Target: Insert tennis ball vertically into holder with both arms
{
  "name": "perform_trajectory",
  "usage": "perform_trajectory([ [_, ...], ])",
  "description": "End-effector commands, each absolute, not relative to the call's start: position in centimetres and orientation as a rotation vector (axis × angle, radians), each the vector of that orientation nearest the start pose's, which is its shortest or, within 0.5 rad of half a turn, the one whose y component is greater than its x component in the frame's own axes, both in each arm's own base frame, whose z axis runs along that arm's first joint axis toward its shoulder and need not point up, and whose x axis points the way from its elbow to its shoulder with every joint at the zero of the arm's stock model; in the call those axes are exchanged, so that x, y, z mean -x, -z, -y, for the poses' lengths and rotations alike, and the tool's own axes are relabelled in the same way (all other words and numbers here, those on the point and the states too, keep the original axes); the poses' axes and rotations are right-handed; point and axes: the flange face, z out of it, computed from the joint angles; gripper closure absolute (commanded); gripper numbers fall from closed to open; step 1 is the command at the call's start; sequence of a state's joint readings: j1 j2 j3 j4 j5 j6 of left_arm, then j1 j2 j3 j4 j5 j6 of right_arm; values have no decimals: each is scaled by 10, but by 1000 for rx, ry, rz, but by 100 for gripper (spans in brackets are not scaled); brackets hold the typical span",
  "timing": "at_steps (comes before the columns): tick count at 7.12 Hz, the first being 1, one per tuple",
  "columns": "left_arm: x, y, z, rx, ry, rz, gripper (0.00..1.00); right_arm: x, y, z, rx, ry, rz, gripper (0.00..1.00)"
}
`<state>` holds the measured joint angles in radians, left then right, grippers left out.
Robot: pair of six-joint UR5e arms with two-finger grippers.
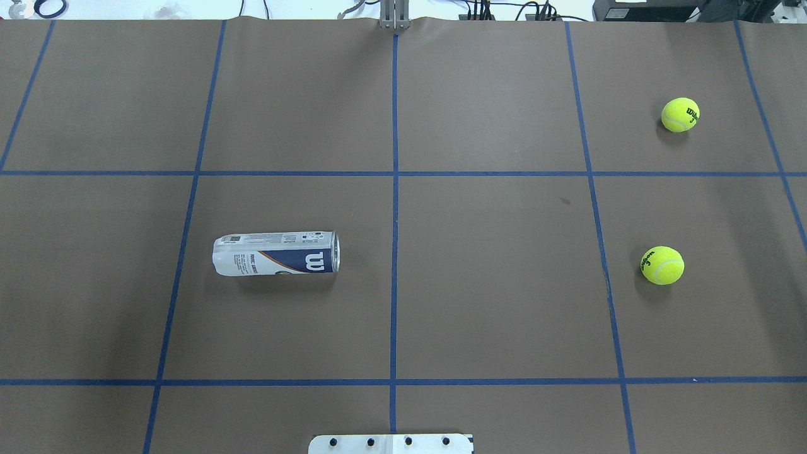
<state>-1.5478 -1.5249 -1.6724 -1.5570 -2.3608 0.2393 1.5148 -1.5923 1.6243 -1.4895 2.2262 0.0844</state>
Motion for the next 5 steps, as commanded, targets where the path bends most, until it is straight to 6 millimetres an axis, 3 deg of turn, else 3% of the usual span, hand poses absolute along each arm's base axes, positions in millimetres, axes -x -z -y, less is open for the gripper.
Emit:
perform_trajectory([
  [1, 52, -630, 475, -126, -263, -785, 1, -44, -642, 494, -63, 11, 666, 1],
  [3, 52, -619, 475, -148, -273, -779, 1, -44, -636, 495, -74, 15, 672, 1],
  [5, 52, -618, 476, -151, -274, -780, 0, -29, -634, 497, -72, 48, 678, 1],
])
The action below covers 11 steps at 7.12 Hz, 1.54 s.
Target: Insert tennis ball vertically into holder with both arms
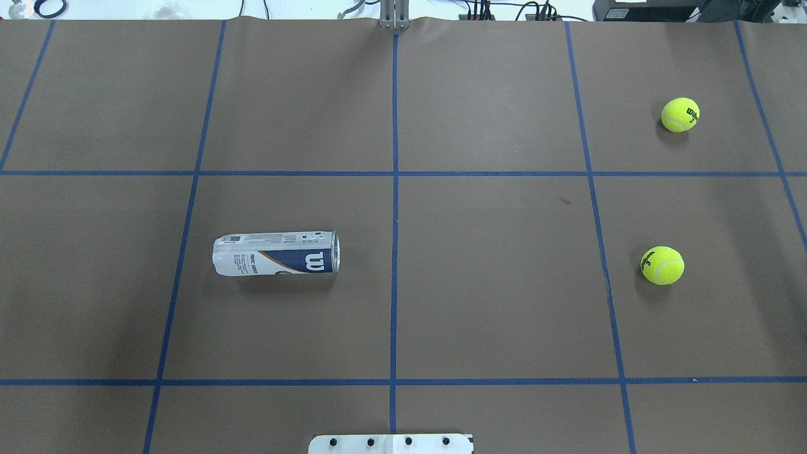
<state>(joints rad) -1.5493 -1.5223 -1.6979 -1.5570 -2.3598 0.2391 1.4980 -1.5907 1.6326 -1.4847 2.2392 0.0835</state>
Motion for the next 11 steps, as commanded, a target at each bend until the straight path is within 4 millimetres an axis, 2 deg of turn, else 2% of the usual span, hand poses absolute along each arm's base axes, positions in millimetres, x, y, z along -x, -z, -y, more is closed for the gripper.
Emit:
perform_trajectory([
  [1, 52, -613, 480, -160, -276, -781, 1, -7, -627, 504, -73, 91, 675, 1],
  [2, 54, -609, 483, -169, -277, -780, 0, 0, -626, 505, -71, 101, 674, 1],
  [3, 53, -594, 485, -200, -290, -779, 1, 0, -607, 507, -127, 118, 680, 1],
  [5, 54, -569, 485, -252, -306, -774, 1, 2, -589, 514, -267, 168, 700, 1],
  [6, 55, -546, 500, -335, -340, -760, 1, 2, -591, 514, -265, 169, 706, 1],
  [7, 53, -538, 509, -354, -331, -765, 1, 2, -587, 514, -273, 173, 707, 1],
  [8, 53, -525, 511, -400, -324, -761, 0, 3, -588, 513, -269, 172, 713, 1],
  [10, 52, -515, 520, -485, -330, -761, 1, 3, -590, 509, -261, 173, 734, 1],
  [11, 52, -503, 519, -541, -353, -757, 1, 3, -593, 508, -256, 172, 733, 1],
])
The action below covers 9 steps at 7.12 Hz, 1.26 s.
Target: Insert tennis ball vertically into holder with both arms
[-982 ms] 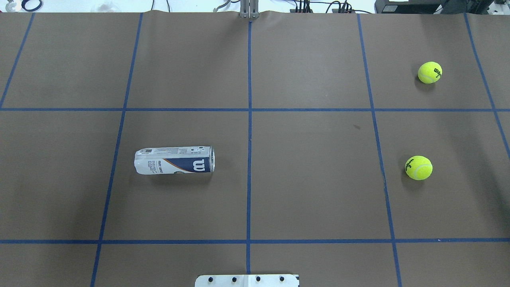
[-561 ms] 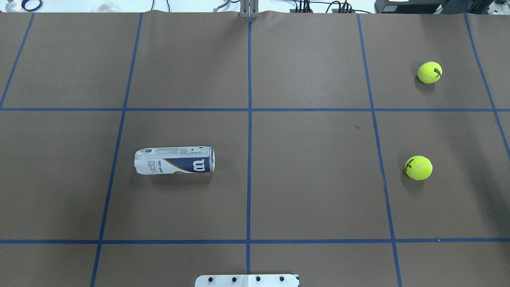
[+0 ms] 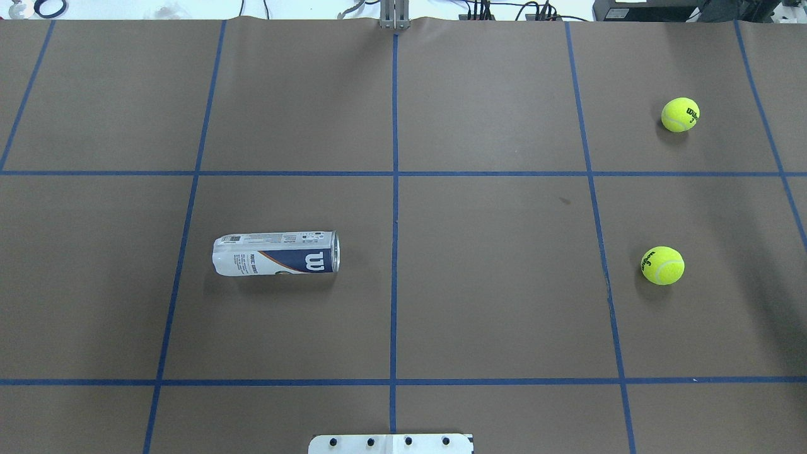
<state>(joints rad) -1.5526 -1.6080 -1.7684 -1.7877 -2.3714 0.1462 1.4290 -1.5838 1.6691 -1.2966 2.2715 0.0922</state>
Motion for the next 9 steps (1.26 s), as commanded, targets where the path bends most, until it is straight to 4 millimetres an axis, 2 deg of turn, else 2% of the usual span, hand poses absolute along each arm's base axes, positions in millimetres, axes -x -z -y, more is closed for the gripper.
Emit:
perform_trajectory([
  [1, 38, -479, 531, -650, -436, -743, 1, 3, -593, 508, -255, 171, 733, 1],
  [2, 20, -444, 539, -791, -519, -737, 1, 3, -594, 508, -253, 169, 733, 1],
  [3, 0, -420, 545, -860, -580, -745, 1, 3, -595, 508, -251, 169, 733, 1],
  [4, -22, -386, 559, -907, -634, -755, 1, 3, -596, 508, -250, 168, 733, 1],
  [5, -51, -353, 562, -950, -699, -774, 1, 3, -597, 507, -247, 167, 733, 1],
  [6, -91, -337, 562, -960, -771, -798, 1, 3, -598, 507, -245, 168, 733, 1],
  [7, -118, -315, 563, -985, -827, -817, 1, 2, -600, 506, -242, 165, 732, 1],
  [9, -211, -279, 545, -992, -983, -902, 1, 2, -602, 505, -237, 163, 732, 1],
])
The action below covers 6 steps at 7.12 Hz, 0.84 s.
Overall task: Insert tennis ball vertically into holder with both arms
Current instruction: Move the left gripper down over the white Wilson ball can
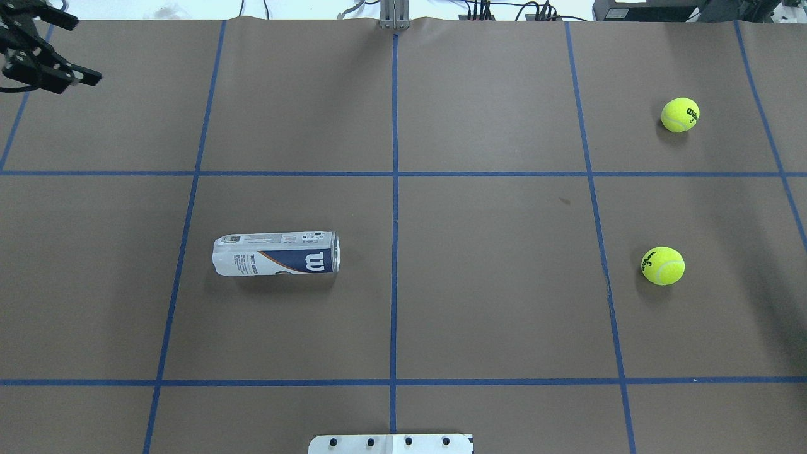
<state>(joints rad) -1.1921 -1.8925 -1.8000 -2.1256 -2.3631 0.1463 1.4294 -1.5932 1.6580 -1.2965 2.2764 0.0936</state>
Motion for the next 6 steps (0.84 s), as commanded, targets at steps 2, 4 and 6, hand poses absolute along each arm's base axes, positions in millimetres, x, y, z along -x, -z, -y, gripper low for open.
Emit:
perform_trajectory([
  [2, -286, -275, 511, -948, -1107, -979, 1, 3, -601, 505, -235, 164, 746, 1],
  [4, -322, -274, 493, -943, -1172, -984, 1, 4, -600, 505, -234, 166, 755, 1],
  [6, -359, -275, 477, -923, -1191, -945, 1, 4, -602, 504, -231, 165, 755, 1],
])
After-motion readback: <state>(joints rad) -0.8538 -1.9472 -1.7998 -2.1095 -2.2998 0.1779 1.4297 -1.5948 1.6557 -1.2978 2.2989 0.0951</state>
